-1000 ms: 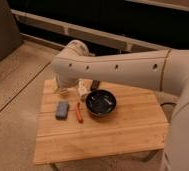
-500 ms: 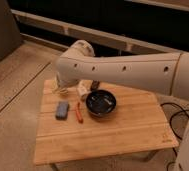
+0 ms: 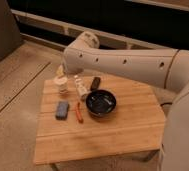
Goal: Place the ceramic cup in the ceramic bowl
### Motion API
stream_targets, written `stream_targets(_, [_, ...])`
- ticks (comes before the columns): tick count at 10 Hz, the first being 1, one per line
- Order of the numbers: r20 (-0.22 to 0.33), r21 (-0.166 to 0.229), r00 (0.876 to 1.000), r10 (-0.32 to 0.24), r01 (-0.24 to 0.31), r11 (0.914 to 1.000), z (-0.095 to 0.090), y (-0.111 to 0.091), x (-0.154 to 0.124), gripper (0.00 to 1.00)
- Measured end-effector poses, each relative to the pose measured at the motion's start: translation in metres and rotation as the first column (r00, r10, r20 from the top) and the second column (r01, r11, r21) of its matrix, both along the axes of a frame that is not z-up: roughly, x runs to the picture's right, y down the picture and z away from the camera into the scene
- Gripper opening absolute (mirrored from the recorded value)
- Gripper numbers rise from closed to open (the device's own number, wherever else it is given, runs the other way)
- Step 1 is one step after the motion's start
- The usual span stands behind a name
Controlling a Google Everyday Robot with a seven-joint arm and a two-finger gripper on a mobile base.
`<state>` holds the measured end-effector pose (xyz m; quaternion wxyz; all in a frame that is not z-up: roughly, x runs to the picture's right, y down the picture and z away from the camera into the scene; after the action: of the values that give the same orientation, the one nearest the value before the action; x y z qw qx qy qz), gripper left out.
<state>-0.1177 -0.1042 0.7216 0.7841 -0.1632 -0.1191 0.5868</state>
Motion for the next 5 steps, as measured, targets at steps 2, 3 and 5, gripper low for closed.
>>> stream_targets(2, [0.058,0.039,0.998,0.014,-0.017,0.9991,0.03,-0.015,0.008,0.65])
stream_targets(3, [0.082,0.037,0.996,0.018,-0.022,0.9991,0.046,-0.016,0.011,0.65])
stream_targets(5, [0.123,0.01,0.992,0.015,-0.016,0.9998,0.08,-0.014,0.009,0.65])
